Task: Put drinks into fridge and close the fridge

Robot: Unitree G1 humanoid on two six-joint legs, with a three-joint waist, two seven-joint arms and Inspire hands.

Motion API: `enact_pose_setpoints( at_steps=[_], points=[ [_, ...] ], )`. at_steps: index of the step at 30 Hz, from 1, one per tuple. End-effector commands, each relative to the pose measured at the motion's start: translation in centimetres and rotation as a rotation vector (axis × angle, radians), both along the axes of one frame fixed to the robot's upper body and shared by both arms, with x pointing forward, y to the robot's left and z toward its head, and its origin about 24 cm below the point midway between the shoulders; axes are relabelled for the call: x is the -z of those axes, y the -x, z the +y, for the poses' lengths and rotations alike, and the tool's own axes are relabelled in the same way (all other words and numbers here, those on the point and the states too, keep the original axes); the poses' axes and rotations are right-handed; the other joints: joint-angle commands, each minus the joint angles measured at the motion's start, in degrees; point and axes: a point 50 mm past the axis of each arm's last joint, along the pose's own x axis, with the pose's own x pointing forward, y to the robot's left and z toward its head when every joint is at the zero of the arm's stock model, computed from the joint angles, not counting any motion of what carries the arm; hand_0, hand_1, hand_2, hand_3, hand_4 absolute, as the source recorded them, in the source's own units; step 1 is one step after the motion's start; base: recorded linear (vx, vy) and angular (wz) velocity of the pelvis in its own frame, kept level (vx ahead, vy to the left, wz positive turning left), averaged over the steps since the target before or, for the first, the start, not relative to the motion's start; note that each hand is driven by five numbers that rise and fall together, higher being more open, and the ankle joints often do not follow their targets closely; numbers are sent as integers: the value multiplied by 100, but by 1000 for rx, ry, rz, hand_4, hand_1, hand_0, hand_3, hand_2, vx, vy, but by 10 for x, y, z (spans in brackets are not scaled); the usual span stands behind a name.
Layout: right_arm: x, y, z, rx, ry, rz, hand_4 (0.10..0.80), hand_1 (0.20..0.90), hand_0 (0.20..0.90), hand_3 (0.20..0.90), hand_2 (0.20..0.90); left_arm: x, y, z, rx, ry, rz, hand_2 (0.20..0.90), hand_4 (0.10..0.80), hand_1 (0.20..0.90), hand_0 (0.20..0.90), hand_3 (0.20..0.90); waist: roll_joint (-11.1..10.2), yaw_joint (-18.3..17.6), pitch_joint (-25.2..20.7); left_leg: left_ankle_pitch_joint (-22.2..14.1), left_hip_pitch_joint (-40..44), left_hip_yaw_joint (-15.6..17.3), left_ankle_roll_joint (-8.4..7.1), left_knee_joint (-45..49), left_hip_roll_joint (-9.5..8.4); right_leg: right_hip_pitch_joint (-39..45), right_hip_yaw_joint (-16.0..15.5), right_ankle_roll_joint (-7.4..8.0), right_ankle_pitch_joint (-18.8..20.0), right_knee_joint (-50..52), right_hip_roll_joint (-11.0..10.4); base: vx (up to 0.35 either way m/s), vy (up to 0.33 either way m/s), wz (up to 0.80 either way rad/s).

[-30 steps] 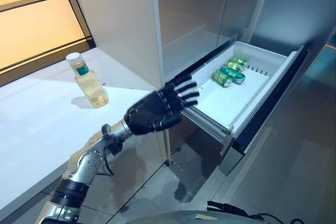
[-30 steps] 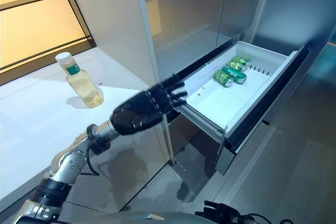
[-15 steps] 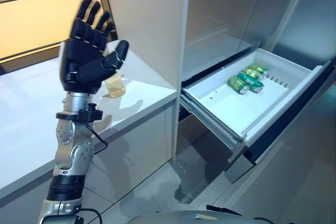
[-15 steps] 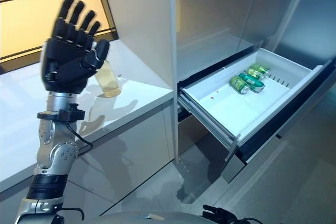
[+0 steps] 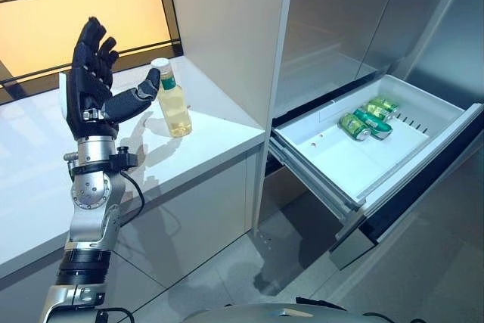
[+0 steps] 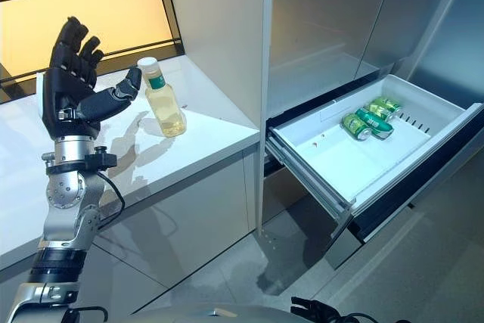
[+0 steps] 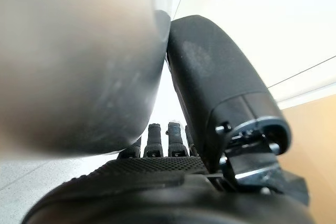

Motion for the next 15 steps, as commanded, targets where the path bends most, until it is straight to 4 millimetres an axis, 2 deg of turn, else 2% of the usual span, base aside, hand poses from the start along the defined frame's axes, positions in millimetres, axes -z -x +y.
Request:
enact_pose_setpoints(
  at_steps=[1, 15],
  points=[
    [1, -4, 15, -64, -46, 0, 800, 900, 900, 900, 900, -51, 3, 8, -22, -159, -198, 900, 800, 900, 900, 900, -27, -27, -146, -506, 231, 504, 59, 37, -26, -109, 228, 237, 161, 88, -174, 19, 31, -2],
    [1, -1, 7, -96, -30, 11, 800, 900, 900, 900, 900, -39, -8, 14, -5, -172, -112, 900, 800, 900, 900, 900, 14, -181, -169, -565, 302, 658, 86, 37, -17, -109, 388, 257, 137, 113, -168, 12, 13, -5]
  ],
)
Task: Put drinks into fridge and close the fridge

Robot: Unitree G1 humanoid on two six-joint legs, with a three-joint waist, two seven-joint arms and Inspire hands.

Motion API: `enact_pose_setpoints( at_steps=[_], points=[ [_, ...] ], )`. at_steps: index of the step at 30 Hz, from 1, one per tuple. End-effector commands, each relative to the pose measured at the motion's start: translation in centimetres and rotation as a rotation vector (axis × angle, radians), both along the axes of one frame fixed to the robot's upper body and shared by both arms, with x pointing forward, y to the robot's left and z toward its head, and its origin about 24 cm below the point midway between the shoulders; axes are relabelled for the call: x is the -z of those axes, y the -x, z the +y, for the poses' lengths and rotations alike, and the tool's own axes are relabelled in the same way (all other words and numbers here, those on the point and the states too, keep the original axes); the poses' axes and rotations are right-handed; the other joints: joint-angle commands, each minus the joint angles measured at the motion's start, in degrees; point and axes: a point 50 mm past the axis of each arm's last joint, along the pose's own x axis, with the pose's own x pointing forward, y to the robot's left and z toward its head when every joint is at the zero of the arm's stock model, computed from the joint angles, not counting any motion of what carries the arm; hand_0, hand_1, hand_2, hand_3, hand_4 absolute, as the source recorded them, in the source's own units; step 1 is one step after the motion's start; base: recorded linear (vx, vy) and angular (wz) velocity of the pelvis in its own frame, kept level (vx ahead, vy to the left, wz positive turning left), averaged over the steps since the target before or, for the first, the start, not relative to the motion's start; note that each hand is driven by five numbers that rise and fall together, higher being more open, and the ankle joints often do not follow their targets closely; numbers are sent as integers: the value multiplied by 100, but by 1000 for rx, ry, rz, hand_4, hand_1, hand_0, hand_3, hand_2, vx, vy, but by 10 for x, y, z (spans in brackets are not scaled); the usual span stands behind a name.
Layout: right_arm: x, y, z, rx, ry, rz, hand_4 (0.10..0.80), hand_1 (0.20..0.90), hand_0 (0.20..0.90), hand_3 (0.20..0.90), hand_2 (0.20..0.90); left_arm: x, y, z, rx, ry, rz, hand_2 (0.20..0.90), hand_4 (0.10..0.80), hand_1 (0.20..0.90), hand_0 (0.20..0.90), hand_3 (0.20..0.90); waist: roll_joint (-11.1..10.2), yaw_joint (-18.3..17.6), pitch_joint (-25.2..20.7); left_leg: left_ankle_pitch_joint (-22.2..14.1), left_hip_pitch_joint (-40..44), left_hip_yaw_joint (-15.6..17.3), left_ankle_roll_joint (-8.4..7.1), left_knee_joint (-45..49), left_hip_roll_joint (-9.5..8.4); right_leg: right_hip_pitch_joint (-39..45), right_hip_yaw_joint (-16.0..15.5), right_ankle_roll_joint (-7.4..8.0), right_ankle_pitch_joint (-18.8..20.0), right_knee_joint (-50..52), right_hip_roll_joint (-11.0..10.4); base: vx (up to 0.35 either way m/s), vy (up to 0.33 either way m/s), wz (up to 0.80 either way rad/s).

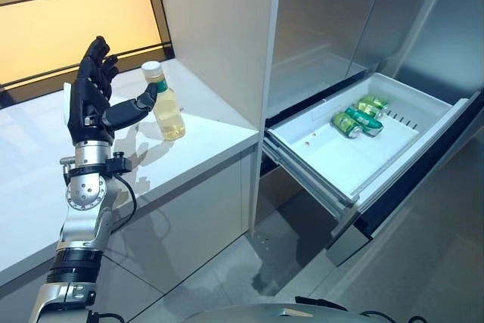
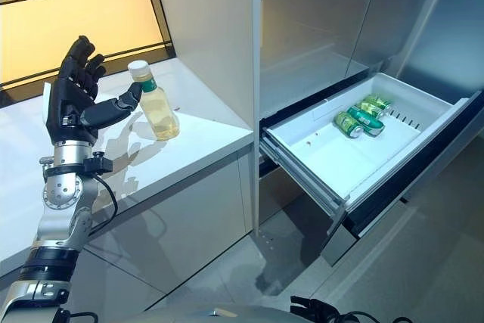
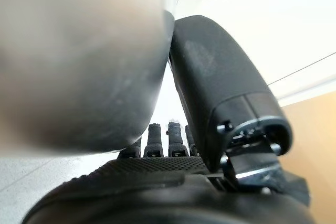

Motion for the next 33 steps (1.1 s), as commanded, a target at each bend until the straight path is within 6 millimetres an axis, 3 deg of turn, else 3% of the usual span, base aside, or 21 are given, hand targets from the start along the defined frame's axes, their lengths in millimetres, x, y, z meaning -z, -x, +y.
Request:
enact_pose_setpoints(
  at_steps=[1, 33],
  points=[
    [1, 2, 6, -62, -32, 16, 800, 900, 900, 900, 900, -51, -5, 0, 20, -112, -195, 900, 800, 900, 900, 900, 7, -41, -169, -553, 235, 511, 68, 38, -26, -118, 239, 260, 138, 109, -162, 0, 0, 0],
    [1, 3, 2, -46, -19, 34, 800, 900, 900, 900, 900, -28, -30, 18, -33, -115, -21, 900, 800, 900, 900, 900, 96, -355, -207, -654, 361, 777, 195, 38, -95, -206, 565, 346, 144, 264, -217, 18, 17, -5]
  ],
)
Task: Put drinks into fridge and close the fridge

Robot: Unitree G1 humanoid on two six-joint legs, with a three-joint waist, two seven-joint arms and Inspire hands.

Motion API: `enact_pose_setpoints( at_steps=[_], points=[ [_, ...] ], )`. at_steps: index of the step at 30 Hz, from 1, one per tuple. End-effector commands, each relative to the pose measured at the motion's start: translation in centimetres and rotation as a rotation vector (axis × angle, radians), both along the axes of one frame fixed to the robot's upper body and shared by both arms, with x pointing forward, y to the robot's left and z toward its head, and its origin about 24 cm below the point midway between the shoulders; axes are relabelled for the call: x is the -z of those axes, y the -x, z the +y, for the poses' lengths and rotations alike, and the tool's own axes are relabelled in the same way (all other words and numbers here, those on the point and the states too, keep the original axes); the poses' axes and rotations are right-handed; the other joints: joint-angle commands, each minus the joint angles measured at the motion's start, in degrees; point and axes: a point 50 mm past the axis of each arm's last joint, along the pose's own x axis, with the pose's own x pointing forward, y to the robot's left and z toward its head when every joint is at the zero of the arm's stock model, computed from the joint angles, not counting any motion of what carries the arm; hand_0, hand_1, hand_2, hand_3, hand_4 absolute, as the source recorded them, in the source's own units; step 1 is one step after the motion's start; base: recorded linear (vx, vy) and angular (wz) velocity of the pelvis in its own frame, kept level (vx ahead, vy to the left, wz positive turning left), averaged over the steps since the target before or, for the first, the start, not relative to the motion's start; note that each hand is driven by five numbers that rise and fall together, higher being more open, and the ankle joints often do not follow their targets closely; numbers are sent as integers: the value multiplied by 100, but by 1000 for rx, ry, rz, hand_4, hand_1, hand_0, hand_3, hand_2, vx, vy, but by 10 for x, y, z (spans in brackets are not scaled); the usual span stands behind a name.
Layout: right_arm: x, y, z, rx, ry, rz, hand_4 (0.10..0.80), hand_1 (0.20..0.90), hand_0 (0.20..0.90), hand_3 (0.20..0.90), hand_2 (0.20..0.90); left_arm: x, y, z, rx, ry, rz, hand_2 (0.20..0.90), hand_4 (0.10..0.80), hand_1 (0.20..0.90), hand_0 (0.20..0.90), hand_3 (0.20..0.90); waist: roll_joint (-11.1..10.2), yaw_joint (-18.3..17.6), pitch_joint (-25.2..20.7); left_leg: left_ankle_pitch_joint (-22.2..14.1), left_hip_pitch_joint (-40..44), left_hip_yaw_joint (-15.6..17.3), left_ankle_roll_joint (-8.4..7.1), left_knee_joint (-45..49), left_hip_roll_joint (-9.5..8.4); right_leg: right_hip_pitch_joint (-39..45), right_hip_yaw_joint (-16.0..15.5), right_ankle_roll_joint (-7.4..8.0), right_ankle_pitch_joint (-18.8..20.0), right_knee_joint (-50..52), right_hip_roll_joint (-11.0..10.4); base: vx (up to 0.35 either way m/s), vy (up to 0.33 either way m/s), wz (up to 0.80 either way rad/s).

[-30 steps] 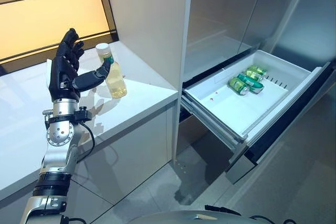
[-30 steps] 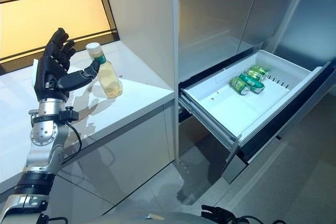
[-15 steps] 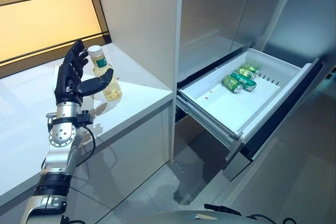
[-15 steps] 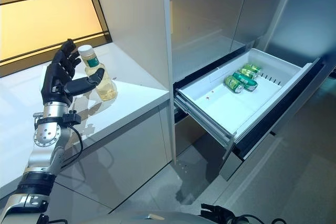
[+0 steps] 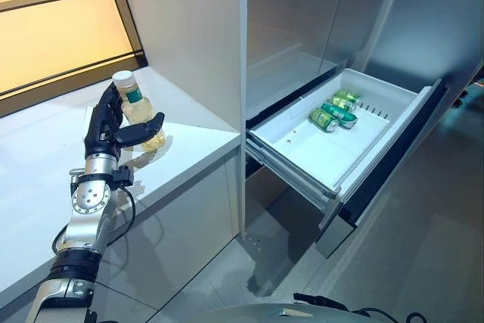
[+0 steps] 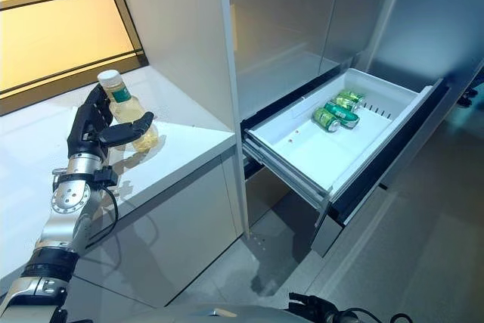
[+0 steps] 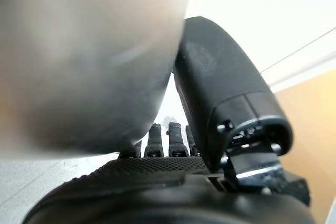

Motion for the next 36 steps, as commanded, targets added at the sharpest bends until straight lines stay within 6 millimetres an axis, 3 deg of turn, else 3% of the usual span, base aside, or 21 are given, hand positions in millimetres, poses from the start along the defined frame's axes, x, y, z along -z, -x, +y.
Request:
enact_pose_setpoints(
  at_steps=[1, 34, 35, 36],
  points=[
    [2, 8, 1, -43, -11, 41, 800, 900, 900, 900, 900, -73, -24, 2, 24, -85, -282, 900, 800, 900, 900, 900, 82, -40, -198, -588, 195, 444, 164, 39, -129, -223, 250, 337, 127, 271, -218, 0, 0, 0],
    [2, 4, 5, -40, -10, 45, 800, 900, 900, 900, 900, -82, -32, -8, 9, -8, -382, 900, 800, 900, 900, 900, 41, -106, -224, -629, 224, 463, 215, 39, -164, -247, 327, 319, 97, 338, -194, 7, 2, -2],
    [2, 3, 5, -40, -11, 44, 800, 900, 900, 900, 900, -82, -33, -8, 13, -9, -377, 799, 682, 799, 799, 782, 40, -103, -226, -630, 220, 462, 215, 39, -164, -249, 328, 316, 96, 335, -190, 0, 0, 0],
    [2, 3, 5, -38, -11, 43, 800, 900, 900, 900, 900, -83, -33, -8, 14, -10, -374, 554, 396, 554, 554, 496, 39, -100, -226, -631, 220, 458, 217, 39, -165, -248, 325, 315, 96, 335, -189, 0, 0, 0]
  ],
)
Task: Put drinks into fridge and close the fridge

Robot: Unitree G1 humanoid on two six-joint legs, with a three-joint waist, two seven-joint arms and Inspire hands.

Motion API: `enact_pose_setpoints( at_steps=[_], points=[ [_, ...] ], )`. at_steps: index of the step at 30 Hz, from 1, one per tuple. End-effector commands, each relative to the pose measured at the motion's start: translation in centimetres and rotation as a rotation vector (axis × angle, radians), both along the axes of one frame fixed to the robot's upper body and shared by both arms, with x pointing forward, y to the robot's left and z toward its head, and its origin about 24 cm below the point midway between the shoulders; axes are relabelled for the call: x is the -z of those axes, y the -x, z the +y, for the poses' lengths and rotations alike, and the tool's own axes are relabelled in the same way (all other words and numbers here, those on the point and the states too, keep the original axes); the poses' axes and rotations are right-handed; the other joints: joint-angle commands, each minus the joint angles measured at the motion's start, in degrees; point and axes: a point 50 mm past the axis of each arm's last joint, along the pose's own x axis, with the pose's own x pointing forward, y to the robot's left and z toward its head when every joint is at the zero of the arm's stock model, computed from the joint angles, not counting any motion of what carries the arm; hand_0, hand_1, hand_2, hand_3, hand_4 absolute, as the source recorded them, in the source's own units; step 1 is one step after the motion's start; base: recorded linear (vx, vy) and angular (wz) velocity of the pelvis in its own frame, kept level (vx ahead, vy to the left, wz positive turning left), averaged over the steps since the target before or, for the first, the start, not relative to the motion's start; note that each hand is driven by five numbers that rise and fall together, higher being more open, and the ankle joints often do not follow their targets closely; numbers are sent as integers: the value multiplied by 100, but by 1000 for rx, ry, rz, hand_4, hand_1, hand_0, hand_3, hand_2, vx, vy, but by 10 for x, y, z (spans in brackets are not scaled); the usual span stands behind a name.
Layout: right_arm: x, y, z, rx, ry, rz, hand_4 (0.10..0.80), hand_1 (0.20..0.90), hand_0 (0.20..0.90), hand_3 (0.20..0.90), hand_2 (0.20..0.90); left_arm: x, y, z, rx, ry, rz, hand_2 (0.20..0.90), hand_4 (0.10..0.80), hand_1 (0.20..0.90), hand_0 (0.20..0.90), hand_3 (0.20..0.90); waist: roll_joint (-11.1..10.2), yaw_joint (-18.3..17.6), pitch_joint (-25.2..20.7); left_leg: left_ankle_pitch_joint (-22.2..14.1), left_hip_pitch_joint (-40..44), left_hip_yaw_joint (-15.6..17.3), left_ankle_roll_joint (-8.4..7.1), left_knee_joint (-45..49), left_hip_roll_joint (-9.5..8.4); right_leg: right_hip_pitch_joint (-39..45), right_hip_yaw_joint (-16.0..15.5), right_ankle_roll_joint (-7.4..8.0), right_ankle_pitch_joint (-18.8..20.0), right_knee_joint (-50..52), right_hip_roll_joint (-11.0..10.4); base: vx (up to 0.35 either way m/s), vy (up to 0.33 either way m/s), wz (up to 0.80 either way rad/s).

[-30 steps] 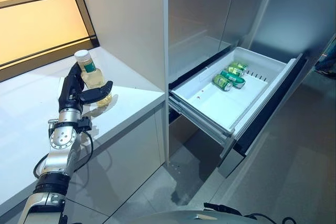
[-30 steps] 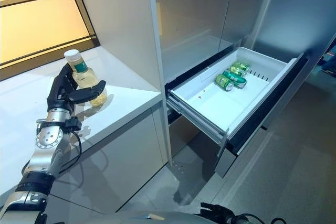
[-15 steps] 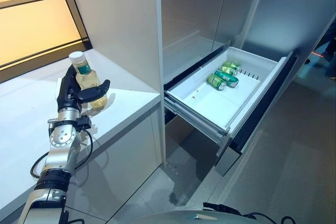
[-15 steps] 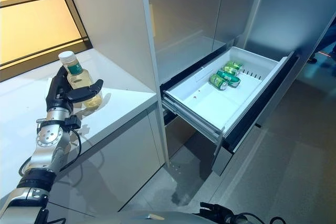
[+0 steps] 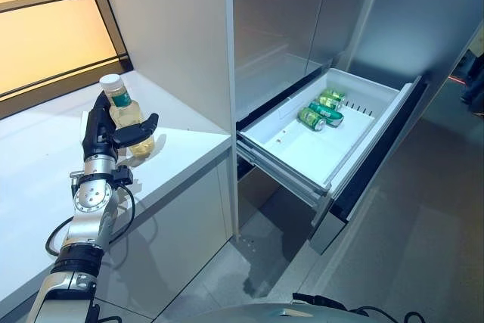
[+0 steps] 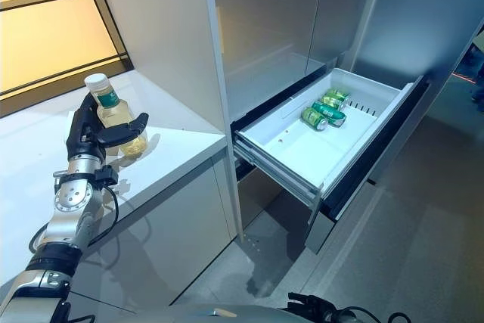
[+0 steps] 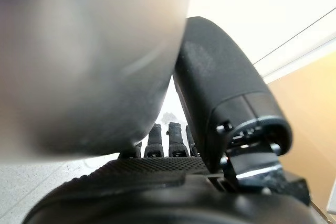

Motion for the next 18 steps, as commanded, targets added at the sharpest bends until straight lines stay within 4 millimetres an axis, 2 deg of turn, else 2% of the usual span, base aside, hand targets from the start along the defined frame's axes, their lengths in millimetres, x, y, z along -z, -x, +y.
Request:
enact_pose_setpoints(
  at_steps=[1, 18],
  points=[
    [1, 5, 2, -38, -11, 32, 800, 900, 900, 900, 900, -87, -28, -13, 70, -50, -371, 300, 100, 300, 300, 200, 87, 27, -195, -597, 161, 306, 199, 40, -178, -242, 175, 306, 81, 335, -193, 0, 0, 0],
    [2, 7, 3, -50, -10, 34, 800, 900, 900, 900, 900, -100, -23, -20, 98, 13, -502, 300, 100, 300, 300, 200, 81, 25, -217, -590, 158, 291, 180, 40, -170, -222, 167, 287, 62, 323, -169, 0, 0, 0]
  ],
)
